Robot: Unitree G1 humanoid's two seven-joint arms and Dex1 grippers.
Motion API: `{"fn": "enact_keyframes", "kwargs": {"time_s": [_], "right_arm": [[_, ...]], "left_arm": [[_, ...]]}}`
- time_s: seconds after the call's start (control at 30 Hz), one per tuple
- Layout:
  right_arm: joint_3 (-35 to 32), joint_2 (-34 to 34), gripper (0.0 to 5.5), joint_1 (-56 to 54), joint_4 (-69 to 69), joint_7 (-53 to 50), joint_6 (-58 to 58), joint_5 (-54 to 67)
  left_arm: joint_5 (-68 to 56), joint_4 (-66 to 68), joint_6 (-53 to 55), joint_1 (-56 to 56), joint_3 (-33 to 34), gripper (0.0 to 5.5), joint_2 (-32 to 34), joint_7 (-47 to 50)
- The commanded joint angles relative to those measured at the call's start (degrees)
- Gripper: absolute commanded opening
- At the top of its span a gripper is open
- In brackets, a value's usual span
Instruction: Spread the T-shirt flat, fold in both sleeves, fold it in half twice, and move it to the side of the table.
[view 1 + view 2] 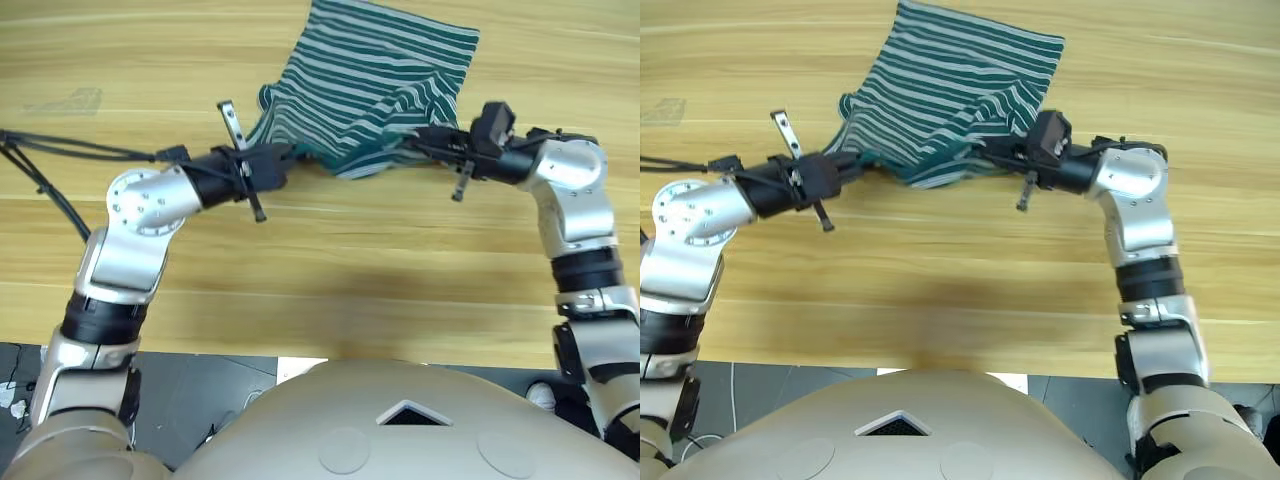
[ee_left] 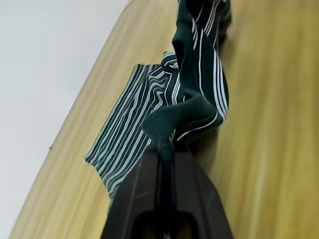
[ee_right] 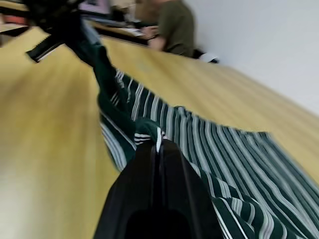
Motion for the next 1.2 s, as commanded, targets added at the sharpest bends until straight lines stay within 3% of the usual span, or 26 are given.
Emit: {"fn": "enact_keyframes", "kwargs": {"time_s": [0.03, 0.13, 0.23, 0.27, 0.47, 0.77, 0.83, 0.93, 1.03, 1.2], "right_arm": [[-2.8, -6.74, 0.01, 4.05, -7.91, 9.18, 7.2, 7.03], [-1.48, -11.07, 0.01, 11.31, -15.16, 13.42, 7.8, 6.24], [3.01, -12.64, 0.01, 19.0, -21.35, 10.62, 2.68, -4.09], [4.28, -12.61, 0.0, 20.48, -21.85, 9.85, 1.66, -6.41], [5.67, -14.1, 1.13, 22.74, -20.97, 12.87, 3.82, -5.69], [1.77, -18.16, 2.68, 22.51, -18.04, 19.49, 7.75, 0.64], [-1.83, -14.62, 2.87, 20.88, -18.75, 17.52, 10.99, 7.61], [-6.58, -4.0, 2.87, 17.09, -19.4, 5.02, 14.41, 15.12], [-5.93, 1.28, 2.87, 16.46, -17.87, -2.95, 10.66, 9.34], [-2.46, 3.42, 2.87, 12.34, -8.74, -13.66, -2.05, -9.89]], "left_arm": [[0.33, -6.24, 1.47, 4.44, 3.98, 0.0, 4.7, -2.43], [2.74, -11.39, 0.55, 10.48, 2.93, 0.0, 7.18, -4.08], [8.72, -14.77, -2.65, 18.26, -1.87, 0.0, 8.94, -5.0], [10.29, -15.21, -3.46, 20.11, -3.56, 0.33, 8.94, -5.07], [12.38, -17.74, -4.56, 25.54, -7.91, 1.29, 9.01, -7.05], [0.3, -23.84, -0.72, 31.42, -1.79, 2.64, 12.97, -12.99], [-10.34, -25.14, 1.21, 31.72, 4.13, 2.87, 11.51, -13.13], [-25.86, -21.57, 5.61, 24.4, 15.02, 3.04, 3.42, -4.72], [-20.14, -14.72, 5.71, 21.13, 17.64, 3.04, -1.11, 3.63], [2.16, 1.03, -4.96, 18.8, 11.37, 3.04, -0.92, 11.63]]}}
